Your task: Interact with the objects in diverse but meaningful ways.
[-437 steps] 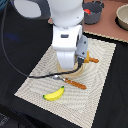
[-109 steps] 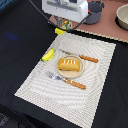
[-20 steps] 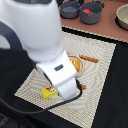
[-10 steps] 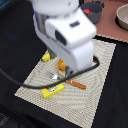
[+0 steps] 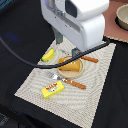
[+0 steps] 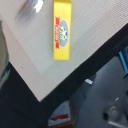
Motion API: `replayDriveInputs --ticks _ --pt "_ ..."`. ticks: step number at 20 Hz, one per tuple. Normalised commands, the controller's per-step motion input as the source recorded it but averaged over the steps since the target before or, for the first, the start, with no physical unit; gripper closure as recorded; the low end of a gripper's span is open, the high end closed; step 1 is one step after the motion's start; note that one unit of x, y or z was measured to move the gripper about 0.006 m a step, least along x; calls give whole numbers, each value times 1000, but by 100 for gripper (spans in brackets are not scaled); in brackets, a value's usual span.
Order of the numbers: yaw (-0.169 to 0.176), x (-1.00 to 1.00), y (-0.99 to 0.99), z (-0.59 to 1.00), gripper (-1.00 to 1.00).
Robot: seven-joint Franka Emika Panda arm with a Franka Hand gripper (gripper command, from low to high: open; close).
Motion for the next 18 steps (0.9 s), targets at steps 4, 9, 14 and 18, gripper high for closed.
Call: replayDriveInputs --ticks 4,9,14,18 --pt "-200 6 457 0 -100" --pt "-90 3 383 -2 -100" --pt "0 14 60 0 -100" --pt "0 0 0 0 -100"
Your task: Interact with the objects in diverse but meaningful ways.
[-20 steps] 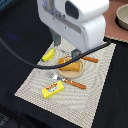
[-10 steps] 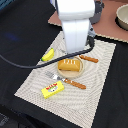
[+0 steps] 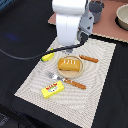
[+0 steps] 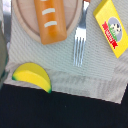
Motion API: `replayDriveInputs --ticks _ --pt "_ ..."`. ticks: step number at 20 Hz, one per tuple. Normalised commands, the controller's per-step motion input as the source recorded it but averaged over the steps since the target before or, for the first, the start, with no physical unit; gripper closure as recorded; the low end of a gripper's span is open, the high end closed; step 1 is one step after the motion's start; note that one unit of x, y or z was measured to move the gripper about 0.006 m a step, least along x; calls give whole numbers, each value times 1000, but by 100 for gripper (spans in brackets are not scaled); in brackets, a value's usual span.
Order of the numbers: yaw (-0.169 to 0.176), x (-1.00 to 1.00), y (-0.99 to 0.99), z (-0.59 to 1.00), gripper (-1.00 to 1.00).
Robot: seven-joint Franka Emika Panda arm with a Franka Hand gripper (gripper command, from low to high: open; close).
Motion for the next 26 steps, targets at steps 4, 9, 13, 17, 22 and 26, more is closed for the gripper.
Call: replayDriveInputs --ticks 4,9,13,17,22,26 --pt "0 0 0 0 -100" --pt "0 0 0 0 -100" --pt "0 0 0 0 -100" --pt "0 0 0 0 -100" --pt "0 0 0 0 -100" --pt "0 0 0 0 -100"
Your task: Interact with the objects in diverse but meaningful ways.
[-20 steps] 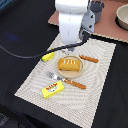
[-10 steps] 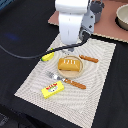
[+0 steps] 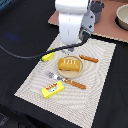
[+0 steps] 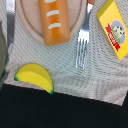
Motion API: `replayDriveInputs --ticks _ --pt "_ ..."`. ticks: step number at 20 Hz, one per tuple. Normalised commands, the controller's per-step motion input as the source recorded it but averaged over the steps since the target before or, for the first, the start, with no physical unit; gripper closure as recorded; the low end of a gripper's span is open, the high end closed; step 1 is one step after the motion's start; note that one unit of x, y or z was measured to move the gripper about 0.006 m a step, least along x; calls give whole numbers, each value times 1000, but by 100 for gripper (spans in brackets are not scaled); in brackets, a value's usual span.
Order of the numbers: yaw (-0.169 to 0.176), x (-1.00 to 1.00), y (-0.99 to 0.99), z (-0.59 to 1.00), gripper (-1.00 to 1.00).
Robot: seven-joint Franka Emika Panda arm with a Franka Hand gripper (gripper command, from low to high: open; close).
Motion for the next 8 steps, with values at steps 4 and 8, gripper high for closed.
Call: replayDriveInputs --ticks 4,8 --pt "0 0 0 0 -100" --pt "0 0 0 0 -100"
